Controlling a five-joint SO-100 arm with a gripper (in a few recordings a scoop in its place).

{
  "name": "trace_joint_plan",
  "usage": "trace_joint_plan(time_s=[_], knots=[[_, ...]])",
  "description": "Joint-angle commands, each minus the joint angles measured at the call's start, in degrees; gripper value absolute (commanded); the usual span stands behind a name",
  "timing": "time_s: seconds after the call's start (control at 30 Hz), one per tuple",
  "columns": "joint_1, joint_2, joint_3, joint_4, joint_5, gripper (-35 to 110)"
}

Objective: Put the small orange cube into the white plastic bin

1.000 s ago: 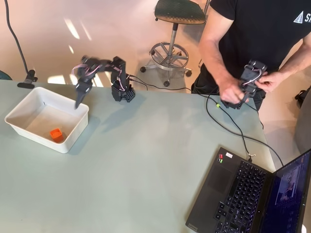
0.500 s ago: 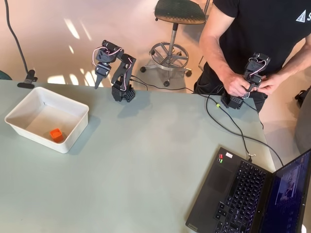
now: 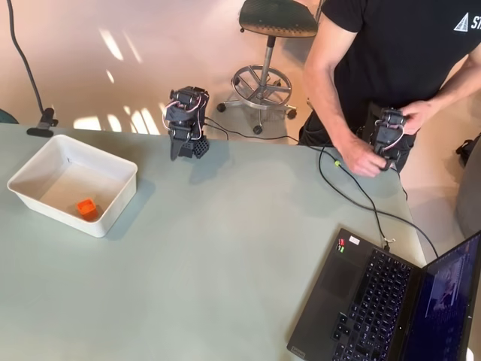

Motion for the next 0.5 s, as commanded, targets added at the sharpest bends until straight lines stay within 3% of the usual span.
trace_joint_plan(time_s=[0.0, 0.2, 0.47], knots=[[0.18, 0.0, 7.65, -6.15, -0.26, 0], [0.26, 0.62, 21.36, -14.24, -0.26, 0], [0.26, 0.7, 25.22, -14.68, 0.35, 0]])
